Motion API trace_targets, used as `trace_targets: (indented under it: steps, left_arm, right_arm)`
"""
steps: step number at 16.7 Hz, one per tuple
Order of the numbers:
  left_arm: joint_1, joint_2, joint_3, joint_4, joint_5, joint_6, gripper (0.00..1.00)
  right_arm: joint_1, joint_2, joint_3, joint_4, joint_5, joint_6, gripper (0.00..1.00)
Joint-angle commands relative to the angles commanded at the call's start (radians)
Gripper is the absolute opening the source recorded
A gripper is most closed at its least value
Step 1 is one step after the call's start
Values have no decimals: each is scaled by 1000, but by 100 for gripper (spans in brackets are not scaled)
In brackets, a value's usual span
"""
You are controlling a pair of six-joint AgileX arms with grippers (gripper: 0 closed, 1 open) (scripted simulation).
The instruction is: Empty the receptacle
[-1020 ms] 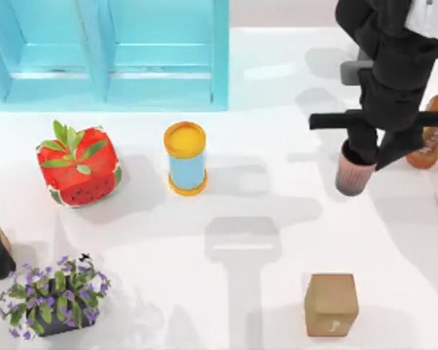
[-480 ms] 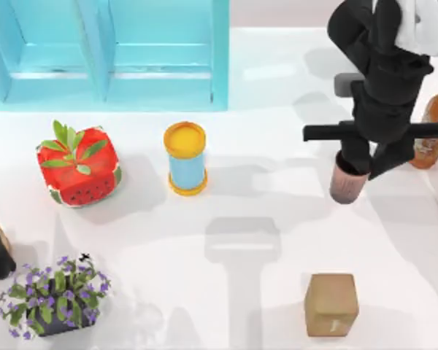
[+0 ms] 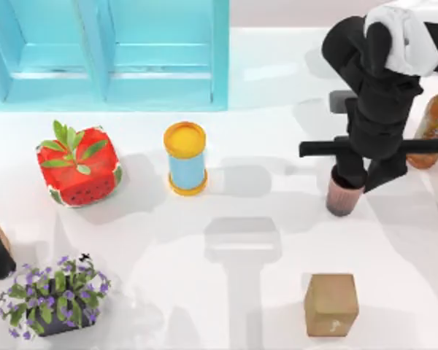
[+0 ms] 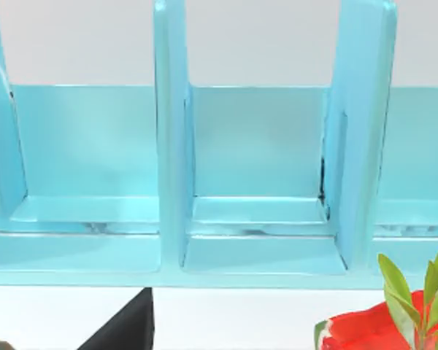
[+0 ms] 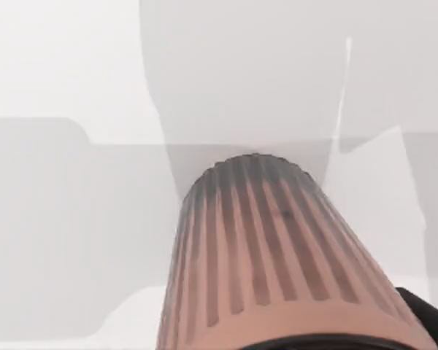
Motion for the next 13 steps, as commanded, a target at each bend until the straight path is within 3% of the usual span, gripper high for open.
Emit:
trace_targets:
  steps: [12,13]
  left_arm:
    - [0,0,0,0,0,0,100]
    - [0,0,0,0,0,0,100]
  right_arm:
    - [0,0,0,0,0,0,98]
    - [0,0,0,0,0,0,100]
